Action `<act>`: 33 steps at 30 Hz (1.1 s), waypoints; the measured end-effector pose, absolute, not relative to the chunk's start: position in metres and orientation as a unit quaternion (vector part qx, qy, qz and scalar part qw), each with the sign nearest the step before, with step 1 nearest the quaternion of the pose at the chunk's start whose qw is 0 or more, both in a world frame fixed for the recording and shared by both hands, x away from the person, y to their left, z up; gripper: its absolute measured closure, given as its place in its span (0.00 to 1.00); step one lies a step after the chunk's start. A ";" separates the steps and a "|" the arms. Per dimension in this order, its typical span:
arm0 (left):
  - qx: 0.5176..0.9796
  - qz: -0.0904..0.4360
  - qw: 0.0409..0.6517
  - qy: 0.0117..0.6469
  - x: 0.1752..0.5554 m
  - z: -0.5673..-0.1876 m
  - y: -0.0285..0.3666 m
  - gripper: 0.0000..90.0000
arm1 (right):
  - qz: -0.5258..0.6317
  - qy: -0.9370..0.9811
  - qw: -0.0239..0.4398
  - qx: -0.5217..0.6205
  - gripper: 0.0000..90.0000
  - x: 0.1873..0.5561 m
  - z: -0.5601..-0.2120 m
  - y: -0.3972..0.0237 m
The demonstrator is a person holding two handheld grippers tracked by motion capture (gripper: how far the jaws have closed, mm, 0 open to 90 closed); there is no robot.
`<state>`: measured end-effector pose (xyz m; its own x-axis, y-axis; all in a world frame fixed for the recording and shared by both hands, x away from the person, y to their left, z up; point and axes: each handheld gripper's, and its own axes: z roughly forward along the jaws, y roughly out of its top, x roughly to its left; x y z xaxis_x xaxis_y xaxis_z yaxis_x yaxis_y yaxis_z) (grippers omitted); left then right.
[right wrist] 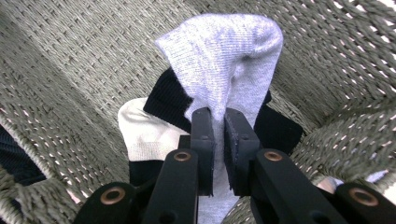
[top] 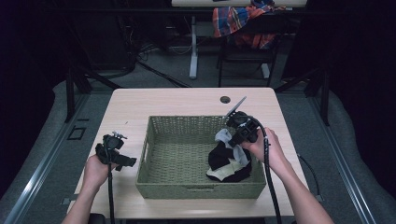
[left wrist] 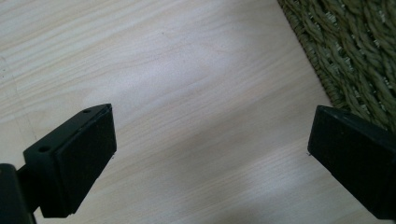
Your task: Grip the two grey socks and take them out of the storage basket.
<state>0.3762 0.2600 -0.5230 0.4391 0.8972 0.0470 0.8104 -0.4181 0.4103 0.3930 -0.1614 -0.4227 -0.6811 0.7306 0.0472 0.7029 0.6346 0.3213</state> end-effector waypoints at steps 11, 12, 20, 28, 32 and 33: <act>0.835 0.131 0.165 0.508 0.378 -0.525 0.257 0.01 | 0.178 0.897 0.057 0.402 0.93 0.387 -0.400 -0.172; 0.835 0.128 0.164 0.509 0.378 -0.525 0.258 0.01 | 0.183 0.894 0.061 0.403 0.93 0.387 -0.397 -0.174; 0.838 0.126 0.164 0.505 0.379 -0.525 0.256 0.01 | 0.188 0.888 0.079 0.413 0.93 0.382 -0.379 -0.190; 0.839 0.127 0.163 0.504 0.379 -0.525 0.255 0.01 | 0.193 0.877 0.099 0.428 0.93 0.380 -0.372 -0.205; 0.838 0.125 0.163 0.505 0.379 -0.525 0.256 0.01 | 0.189 0.872 0.112 0.438 0.93 0.381 -0.371 -0.214; 0.839 0.125 0.163 0.504 0.379 -0.525 0.256 0.01 | 0.190 0.870 0.113 0.441 0.93 0.381 -0.371 -0.216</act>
